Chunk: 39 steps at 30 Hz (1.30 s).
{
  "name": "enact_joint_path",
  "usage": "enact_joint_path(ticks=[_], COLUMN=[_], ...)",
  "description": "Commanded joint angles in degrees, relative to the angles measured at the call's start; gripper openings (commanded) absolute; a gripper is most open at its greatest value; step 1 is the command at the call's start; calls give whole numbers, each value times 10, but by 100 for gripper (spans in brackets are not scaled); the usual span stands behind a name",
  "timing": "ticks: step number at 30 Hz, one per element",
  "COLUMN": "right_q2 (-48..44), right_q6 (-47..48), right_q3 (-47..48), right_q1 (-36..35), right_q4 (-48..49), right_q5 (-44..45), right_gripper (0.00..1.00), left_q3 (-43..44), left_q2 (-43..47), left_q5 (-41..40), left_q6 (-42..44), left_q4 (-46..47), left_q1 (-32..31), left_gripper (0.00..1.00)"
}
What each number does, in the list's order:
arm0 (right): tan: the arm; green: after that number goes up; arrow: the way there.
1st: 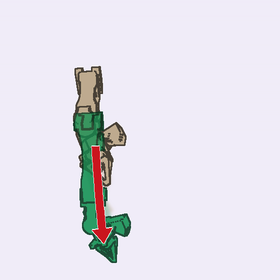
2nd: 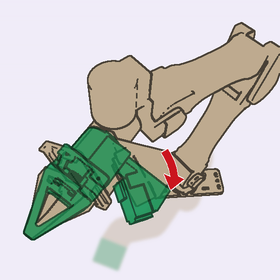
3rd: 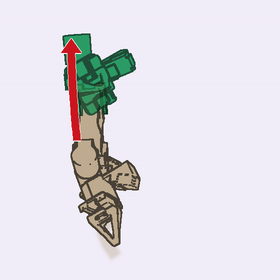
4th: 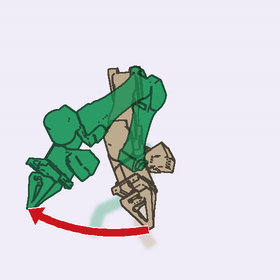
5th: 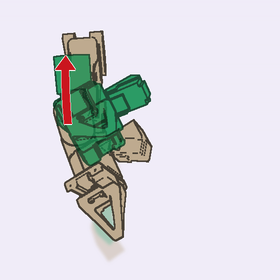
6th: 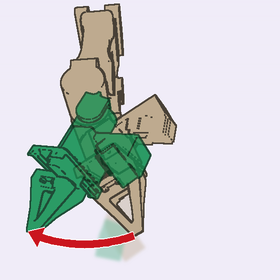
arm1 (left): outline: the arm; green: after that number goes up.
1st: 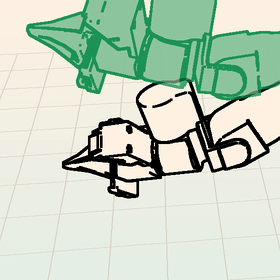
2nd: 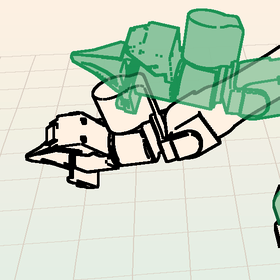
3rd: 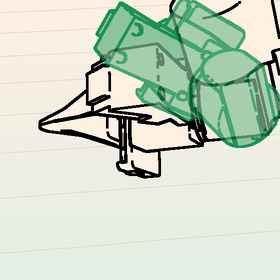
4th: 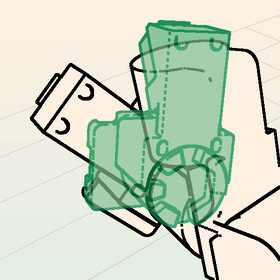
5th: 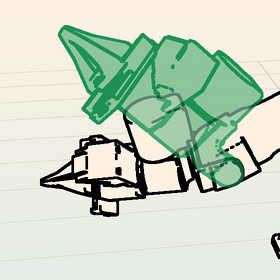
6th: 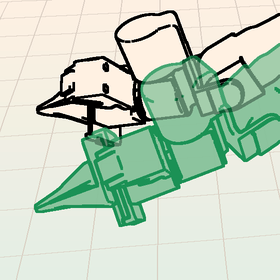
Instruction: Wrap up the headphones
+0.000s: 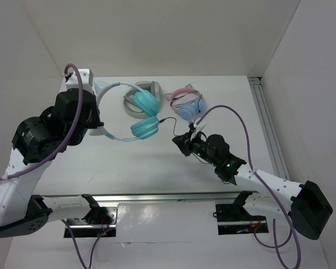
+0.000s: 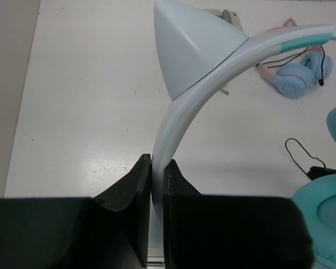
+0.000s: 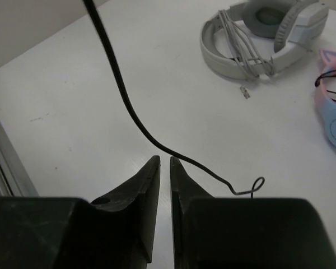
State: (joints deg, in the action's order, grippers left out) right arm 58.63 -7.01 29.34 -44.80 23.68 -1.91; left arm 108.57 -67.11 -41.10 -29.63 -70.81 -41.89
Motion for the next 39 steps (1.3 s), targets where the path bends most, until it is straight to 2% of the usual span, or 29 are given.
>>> enact_joint_path(ticks=[1,4,5,7,8,9,11,15,16,20,25,30,33,34,35,37,39], right_q2=[4,10,22,31,38,38,29,-32,-44,-77,-61,10,39,47,57,85,97], right_q6=[-6,-12,-12,-18,-18,-18,-18,-6,1,15,28,39,39,32,32,15,-3], right_q3=[-14,-26,-26,-26,-21,-15,-10,-15,-15,-20,5,26,16,10,10,10,-3], right_q1=[1,1,7,7,7,7,7,1,-5,-5,-5,-5,-5,-5,2,28,54], right_q4=[94,119,133,140,140,140,118,70,59,20,-14,-8,35,43,51,64,79], right_q5=[-51,-56,-56,-56,-56,-51,-51,-43,-11,14,14,-42,-21,-10,-4,-4,-34], right_gripper=[20,18,15,18,25,38,44,74,88,94,95,95,91,88,76,65,60], left_q3=[40,52,52,52,52,52,59,59,64,70,83,106,130,135,135,150,150], left_q2=[11,11,17,22,22,22,28,22,22,22,10,4,-1,-1,-1,-1,-1], left_q5=[-25,-17,-17,-11,-11,-11,-16,-38,-38,-38,-33,-27,-21,-21,-21,-28,-42], left_q6=[0,0,-5,-5,-5,-5,-5,0,0,-6,-6,-11,-11,-11,-11,-11,-6], left_q4=[35,35,35,35,30,30,22,15,15,9,3,3,-5,-10,-10,-16,-16], left_q1=[3,3,3,3,3,3,3,3,3,3,3,3,3,3,3,3,3], left_gripper=[0,0,0,0,0,0,0,0,0,0,0,0,0,0,0,0,0])
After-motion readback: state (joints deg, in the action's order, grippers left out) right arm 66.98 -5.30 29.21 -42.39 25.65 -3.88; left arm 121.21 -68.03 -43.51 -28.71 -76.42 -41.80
